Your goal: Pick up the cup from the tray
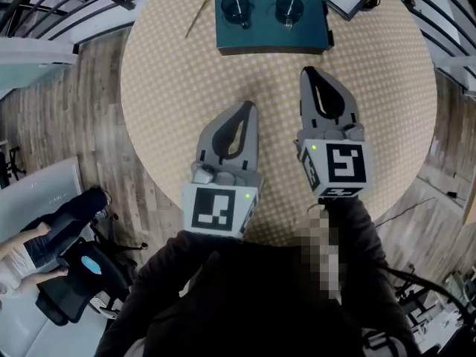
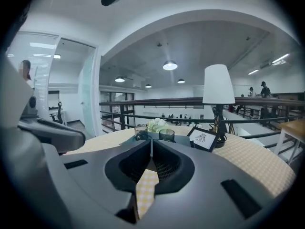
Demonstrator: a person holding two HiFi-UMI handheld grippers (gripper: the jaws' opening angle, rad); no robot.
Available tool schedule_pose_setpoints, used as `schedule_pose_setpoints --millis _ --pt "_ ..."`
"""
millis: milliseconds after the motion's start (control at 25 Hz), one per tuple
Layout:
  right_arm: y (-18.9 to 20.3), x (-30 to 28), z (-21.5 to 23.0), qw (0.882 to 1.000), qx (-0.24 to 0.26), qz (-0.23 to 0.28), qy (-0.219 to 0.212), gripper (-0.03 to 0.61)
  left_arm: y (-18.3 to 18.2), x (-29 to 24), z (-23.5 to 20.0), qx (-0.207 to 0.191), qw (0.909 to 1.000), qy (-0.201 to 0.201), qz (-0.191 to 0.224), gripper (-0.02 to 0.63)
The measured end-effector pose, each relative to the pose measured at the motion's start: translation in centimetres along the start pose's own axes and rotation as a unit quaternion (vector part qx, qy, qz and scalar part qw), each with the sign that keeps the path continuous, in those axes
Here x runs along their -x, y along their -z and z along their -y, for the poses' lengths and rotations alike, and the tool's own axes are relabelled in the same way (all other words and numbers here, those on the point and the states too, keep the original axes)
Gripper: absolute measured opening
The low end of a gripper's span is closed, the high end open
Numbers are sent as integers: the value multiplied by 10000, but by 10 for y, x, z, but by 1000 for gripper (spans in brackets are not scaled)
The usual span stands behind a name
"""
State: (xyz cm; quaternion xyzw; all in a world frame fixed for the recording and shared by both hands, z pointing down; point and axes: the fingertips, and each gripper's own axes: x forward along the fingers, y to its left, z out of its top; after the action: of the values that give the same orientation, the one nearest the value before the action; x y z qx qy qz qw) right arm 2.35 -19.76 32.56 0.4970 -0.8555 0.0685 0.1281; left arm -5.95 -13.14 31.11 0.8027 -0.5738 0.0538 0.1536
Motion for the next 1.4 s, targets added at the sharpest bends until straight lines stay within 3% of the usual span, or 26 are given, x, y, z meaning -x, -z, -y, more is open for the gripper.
schedule_pose_setpoints --millis 280,360,400,1000,1120,1400 --pt "19 -64 17 9988 -9 -333 355 15 32 -28 -24 498 9980 61 -383 5" --pt "20 -79 19 9982 22 -404 453 106 39 -33 -33 600 9970 77 -489 5" --pt "20 -86 21 9978 37 -434 508 117 43 -35 -37 645 9965 87 -529 5" --pt "42 -136 42 9888 140 -974 1123 83 78 -62 -50 1246 9883 295 -834 5" --pt "43 -138 45 9884 147 -943 1185 44 79 -60 -55 1267 9881 233 -841 5" --pt "36 -130 42 9911 21 -630 1170 40 74 -52 -60 1193 9899 174 -750 5"
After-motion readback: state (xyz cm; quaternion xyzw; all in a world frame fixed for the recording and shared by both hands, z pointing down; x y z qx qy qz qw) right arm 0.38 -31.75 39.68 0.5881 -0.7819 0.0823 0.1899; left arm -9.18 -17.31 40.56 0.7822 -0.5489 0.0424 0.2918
